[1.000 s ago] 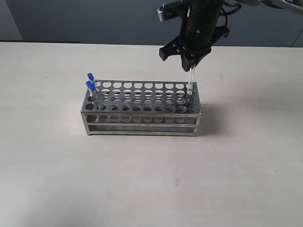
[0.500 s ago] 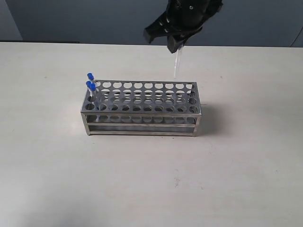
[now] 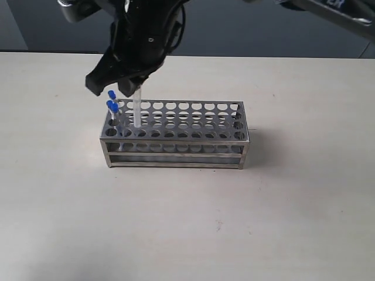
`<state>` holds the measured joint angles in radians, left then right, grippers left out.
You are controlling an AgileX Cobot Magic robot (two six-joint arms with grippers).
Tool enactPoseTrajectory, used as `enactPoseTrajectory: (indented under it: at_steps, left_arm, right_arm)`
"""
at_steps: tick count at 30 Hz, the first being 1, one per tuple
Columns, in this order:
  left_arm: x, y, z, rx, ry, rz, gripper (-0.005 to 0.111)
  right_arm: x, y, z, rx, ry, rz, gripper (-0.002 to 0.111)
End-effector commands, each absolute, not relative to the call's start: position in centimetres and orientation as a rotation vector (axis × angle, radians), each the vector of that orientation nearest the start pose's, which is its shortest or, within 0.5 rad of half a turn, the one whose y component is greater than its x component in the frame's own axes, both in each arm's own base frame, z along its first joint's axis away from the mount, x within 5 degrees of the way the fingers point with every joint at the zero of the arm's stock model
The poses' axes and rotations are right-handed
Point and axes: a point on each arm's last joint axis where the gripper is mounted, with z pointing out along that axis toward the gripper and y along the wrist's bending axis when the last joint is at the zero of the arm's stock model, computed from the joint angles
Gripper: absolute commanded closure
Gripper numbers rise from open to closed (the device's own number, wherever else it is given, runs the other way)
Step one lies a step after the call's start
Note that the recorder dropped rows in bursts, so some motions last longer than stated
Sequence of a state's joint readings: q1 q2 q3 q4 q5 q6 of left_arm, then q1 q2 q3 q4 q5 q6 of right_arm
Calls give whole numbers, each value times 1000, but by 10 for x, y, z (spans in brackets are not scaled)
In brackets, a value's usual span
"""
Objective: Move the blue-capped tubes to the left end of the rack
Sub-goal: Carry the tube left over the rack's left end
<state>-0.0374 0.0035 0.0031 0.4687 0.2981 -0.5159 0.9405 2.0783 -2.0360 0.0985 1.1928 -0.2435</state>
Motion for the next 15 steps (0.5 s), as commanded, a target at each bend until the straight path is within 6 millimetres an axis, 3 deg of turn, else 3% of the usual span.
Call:
enactPoseTrajectory:
  at_steps: [1, 8, 15]
  left_arm:
    - [55, 9, 190, -113, 1739, 33, 106]
    - [55, 9, 190, -113, 1739, 33, 106]
    - [55, 9, 190, -113, 1739, 33, 106]
  right_arm:
    - [261, 396, 299, -1572, 2255, 351, 109]
    - [268, 411, 298, -1551, 2219, 395, 109]
    - [270, 418, 278, -1578, 2257, 423, 109]
